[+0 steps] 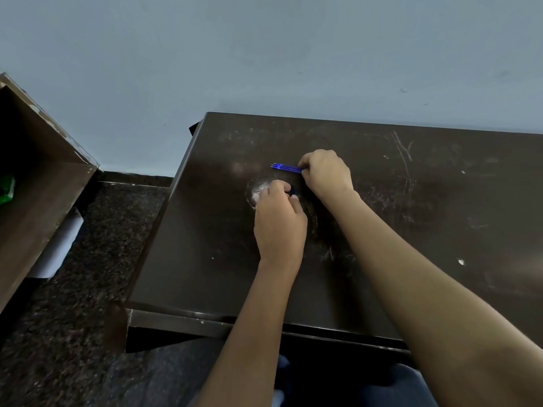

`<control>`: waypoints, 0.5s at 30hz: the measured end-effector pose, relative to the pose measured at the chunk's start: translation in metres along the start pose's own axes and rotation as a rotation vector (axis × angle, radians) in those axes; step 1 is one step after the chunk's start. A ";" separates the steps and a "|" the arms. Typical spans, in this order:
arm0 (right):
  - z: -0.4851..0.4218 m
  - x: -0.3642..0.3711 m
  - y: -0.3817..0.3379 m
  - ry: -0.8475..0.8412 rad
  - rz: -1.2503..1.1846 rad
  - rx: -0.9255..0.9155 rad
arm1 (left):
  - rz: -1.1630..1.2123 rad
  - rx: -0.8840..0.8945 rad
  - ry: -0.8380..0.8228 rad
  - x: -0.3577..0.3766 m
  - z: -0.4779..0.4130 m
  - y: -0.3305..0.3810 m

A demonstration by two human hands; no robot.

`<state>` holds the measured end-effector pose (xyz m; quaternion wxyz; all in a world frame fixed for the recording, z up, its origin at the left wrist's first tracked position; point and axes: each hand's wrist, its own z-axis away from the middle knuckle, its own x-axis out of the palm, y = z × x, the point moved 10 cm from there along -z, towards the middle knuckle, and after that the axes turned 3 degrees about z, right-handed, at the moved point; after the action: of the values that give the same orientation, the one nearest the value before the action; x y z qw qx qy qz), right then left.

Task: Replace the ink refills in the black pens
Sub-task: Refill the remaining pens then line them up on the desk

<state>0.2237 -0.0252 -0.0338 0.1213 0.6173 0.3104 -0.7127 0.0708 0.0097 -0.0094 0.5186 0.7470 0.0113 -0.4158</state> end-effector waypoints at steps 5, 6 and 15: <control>0.036 -0.006 0.036 0.030 -0.057 0.154 | 0.013 0.042 -0.113 0.023 0.009 0.014; 0.044 -0.008 0.044 0.036 -0.069 0.188 | 0.013 0.055 -0.139 0.029 0.012 0.018; 0.114 -0.008 0.104 0.091 -0.223 0.457 | -0.043 0.093 -0.527 0.092 0.045 0.029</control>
<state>0.1918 -0.1751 -0.0513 -0.1145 0.6222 0.2127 -0.7447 0.1165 -0.0768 -0.0511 0.4597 0.6357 -0.1272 -0.6069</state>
